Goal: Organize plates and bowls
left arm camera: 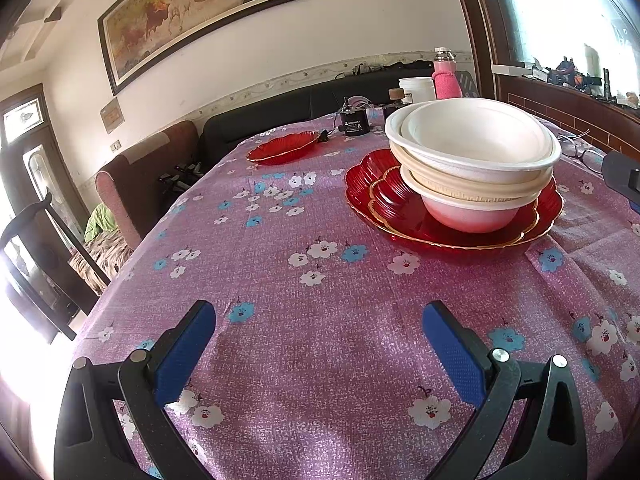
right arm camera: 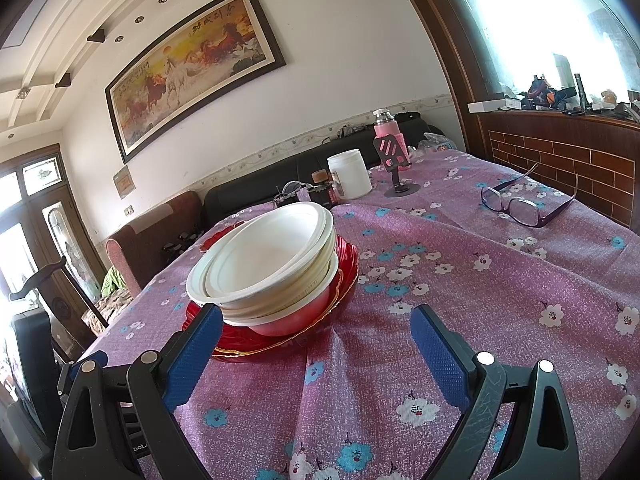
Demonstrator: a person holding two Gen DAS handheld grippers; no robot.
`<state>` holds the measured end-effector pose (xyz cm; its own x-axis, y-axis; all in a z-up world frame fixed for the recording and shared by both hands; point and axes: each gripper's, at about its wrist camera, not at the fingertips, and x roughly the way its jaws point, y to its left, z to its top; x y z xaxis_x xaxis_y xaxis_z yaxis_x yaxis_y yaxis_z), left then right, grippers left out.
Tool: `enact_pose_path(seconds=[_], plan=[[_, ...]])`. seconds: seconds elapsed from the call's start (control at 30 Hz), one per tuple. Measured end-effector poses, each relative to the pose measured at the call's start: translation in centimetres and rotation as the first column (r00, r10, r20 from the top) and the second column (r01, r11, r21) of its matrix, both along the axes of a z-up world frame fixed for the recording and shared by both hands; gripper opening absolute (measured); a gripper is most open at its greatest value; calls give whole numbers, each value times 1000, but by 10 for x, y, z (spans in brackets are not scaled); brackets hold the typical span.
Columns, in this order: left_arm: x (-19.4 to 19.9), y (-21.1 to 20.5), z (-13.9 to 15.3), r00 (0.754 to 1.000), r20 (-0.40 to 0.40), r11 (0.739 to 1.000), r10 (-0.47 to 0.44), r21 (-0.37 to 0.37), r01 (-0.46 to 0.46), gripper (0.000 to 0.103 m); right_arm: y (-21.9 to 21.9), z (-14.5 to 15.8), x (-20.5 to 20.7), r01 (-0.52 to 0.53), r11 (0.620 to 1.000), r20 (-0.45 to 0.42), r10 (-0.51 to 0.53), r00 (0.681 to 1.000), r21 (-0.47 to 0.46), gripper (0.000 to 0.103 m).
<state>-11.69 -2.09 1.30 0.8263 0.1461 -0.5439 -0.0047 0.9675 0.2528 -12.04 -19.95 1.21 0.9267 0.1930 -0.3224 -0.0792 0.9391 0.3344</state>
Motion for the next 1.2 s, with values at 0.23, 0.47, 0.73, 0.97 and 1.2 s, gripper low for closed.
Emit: enact_pose_path(seconds=[0.23, 0.47, 0.73, 0.97, 1.2], plan=[[0, 0, 0, 1000, -2, 1000, -1, -1, 1, 103, 0, 0, 0, 0, 1000, 0, 0, 1000, 0, 97], [0, 0, -1, 1000, -5, 1000, -2, 1, 2, 103, 0, -1, 0, 0, 1000, -2, 0, 1000, 0, 97], [2, 2, -3, 1000, -20, 1000, -2, -5, 2, 103, 0, 0, 0, 0, 1000, -2, 0, 1000, 1, 97], [3, 3, -3, 1000, -25, 1000, -5, -5, 5, 103, 0, 0, 0, 0, 1000, -3, 0, 1000, 1, 97], [3, 4, -3, 1000, -29, 1000, -10, 0, 10, 103, -1, -1, 0, 0, 1000, -4, 0, 1000, 1, 97]])
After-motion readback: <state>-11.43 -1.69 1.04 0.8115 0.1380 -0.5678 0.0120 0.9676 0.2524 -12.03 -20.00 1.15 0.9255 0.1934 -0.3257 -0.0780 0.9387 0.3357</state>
